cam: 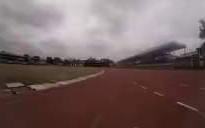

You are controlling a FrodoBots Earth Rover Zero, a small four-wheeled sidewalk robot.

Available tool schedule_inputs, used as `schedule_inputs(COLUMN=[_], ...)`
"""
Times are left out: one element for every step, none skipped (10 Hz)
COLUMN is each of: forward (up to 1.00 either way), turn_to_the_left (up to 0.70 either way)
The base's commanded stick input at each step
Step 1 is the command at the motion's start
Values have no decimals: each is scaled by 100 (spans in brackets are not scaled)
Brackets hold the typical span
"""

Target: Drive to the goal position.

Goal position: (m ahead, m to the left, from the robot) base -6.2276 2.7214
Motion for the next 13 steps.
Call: schedule_inputs(forward=[-70,-70,-70,-70,-70,-70,-70,-70,-70,-70,-70,-70,-46], turn_to_the_left=[0,0,0,0,0,0,0,0,8,28,35,35,23])
